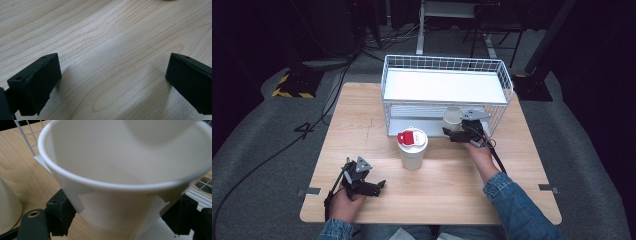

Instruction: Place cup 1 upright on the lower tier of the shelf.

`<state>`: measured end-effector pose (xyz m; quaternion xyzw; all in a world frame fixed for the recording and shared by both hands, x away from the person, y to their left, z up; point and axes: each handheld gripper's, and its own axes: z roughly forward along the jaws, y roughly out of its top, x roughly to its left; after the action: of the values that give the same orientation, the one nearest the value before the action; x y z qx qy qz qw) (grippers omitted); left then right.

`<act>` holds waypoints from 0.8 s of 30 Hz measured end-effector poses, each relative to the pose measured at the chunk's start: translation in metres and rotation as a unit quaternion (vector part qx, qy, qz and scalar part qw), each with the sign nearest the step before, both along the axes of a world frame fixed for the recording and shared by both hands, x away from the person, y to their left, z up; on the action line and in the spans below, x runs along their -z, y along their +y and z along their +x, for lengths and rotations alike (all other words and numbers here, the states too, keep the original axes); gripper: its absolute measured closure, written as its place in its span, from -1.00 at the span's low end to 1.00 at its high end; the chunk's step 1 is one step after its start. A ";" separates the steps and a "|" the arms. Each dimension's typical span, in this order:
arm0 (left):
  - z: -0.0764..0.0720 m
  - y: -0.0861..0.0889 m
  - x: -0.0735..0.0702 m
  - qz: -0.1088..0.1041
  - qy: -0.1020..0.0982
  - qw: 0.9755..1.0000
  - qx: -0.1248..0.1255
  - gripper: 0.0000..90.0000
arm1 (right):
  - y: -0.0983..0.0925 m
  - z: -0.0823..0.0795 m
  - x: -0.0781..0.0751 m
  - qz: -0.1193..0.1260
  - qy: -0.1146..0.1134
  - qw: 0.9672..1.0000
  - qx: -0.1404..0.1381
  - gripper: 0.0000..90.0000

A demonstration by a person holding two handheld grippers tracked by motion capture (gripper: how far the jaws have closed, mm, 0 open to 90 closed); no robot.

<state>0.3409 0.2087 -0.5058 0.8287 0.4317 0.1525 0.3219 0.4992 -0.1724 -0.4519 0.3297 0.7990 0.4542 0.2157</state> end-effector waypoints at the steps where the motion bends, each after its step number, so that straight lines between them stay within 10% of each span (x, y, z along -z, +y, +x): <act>1: 0.000 0.000 0.000 0.000 0.000 1.000 0.000 -0.99 | 0.000 0.000 0.000 0.000 0.000 1.000 0.000 -0.50; 24: 0.000 0.000 0.000 0.000 0.000 1.000 0.000 -0.99 | 0.014 0.032 0.016 0.006 0.002 0.999 0.035 -0.50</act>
<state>0.3408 0.2087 -0.5057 0.8287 0.4317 0.1529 0.3216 0.5308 -0.1583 -0.4674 0.3595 0.7850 0.4503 0.2275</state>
